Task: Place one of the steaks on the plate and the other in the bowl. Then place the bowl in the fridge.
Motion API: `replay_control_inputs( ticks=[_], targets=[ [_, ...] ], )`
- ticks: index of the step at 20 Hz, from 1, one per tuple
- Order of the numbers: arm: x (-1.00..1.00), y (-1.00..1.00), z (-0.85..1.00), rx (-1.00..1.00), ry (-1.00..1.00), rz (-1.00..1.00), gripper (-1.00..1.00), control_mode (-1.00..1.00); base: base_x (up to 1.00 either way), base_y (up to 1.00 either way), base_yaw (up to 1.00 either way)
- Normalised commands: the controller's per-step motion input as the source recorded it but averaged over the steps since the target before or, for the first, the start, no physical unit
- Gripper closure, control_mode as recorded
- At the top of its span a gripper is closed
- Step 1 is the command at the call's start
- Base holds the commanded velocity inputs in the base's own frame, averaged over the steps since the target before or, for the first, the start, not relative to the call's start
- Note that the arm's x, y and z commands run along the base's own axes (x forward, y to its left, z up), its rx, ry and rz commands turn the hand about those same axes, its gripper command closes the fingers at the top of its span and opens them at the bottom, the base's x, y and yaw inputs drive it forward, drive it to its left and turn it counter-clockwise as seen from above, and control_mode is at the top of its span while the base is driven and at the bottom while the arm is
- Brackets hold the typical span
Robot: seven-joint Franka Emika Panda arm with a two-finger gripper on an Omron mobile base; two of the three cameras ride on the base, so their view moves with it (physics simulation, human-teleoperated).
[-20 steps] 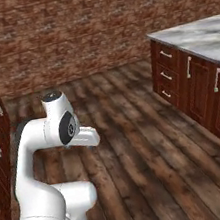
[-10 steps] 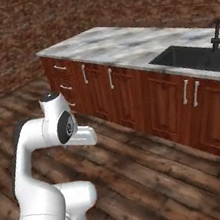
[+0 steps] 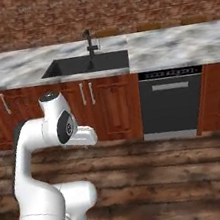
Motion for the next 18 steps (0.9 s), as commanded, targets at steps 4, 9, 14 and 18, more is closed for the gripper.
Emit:
replay_control_inputs(
  ticks=[4, 9, 14, 18],
  targets=[
    [0.00, 0.00, 0.00, 0.00, 0.00, 0.00, -1.00, 1.00, 0.27, -0.01, -0.88],
    [0.00, 0.00, 0.00, 0.00, 0.00, 0.00, -1.00, 1.00, 0.48, 0.01, -0.72],
    [0.00, 0.00, 0.00, 0.00, 0.00, 0.00, -1.00, 1.00, 0.84, 0.01, -0.51],
    [0.00, 0.00, 0.00, 0.00, 0.00, 0.00, -1.00, 1.00, 0.96, -0.07, -0.38]
  ],
)
